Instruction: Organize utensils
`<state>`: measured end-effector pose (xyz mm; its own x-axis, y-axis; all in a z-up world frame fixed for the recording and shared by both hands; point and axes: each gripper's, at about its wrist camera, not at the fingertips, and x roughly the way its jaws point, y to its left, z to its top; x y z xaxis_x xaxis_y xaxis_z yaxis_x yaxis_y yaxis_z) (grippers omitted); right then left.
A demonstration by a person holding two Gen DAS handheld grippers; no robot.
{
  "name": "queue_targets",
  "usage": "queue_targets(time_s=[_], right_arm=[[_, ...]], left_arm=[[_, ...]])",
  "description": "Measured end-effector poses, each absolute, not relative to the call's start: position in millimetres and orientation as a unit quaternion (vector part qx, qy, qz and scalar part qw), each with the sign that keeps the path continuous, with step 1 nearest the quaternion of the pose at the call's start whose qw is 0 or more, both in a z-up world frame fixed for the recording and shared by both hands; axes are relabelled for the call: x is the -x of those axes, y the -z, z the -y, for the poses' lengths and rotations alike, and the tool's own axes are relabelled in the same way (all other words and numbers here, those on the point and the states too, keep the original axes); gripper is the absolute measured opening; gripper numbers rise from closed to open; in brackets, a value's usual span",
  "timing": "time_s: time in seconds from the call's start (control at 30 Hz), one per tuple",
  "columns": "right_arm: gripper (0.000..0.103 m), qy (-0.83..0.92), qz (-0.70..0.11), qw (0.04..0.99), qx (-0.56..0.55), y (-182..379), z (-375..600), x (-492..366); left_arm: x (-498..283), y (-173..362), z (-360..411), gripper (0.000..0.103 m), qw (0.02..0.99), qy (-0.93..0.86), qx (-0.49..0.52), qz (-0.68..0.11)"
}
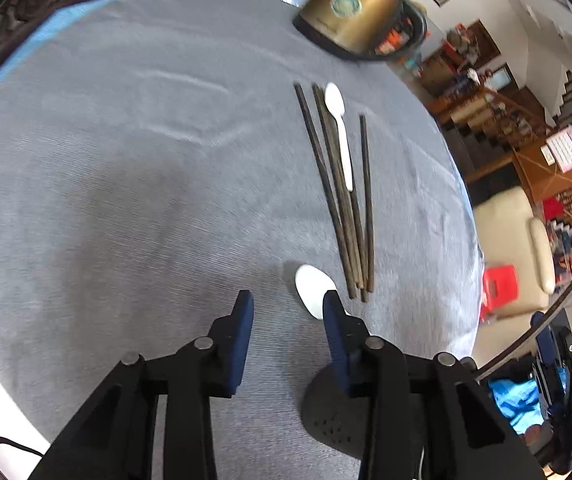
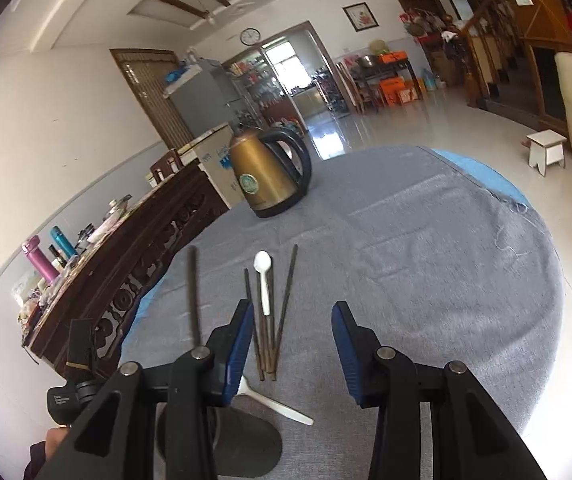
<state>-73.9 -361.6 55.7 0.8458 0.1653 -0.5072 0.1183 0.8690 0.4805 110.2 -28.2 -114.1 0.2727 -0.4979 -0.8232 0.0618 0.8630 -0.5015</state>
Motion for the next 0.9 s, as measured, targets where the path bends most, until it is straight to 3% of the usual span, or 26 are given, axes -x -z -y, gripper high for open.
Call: queue_targets(time_s=[0.17, 0.33, 0.43, 0.9], right_arm=[[0.043, -0.006, -0.284, 0.923, -0.26, -45.7, 370.1, 71.6], [0.043, -0.007, -0.288, 0.922, -0.258, -40.8, 371.2, 68.4], [0.043, -0.008, -0.29, 0.921, -0.261, -39.5, 372.1, 67.1], [0.043, -0.008, -0.286, 0.922, -0.259, -43.4, 371.4, 71.0]], left_arm=[[-125.0, 127.2, 41.8, 0.034, 0.753, 0.194, 0.196, -0.597], [-133.2, 137.2, 54.1, 0.02, 0.744, 0.2, 0.202, -0.605], [-138.8, 144.9, 57.4, 0.006, 0.739, 0.2, 0.205, -0.61], [-141.8, 115.9, 34.4, 0.001, 0.79, 0.187, 0.224, -0.54]])
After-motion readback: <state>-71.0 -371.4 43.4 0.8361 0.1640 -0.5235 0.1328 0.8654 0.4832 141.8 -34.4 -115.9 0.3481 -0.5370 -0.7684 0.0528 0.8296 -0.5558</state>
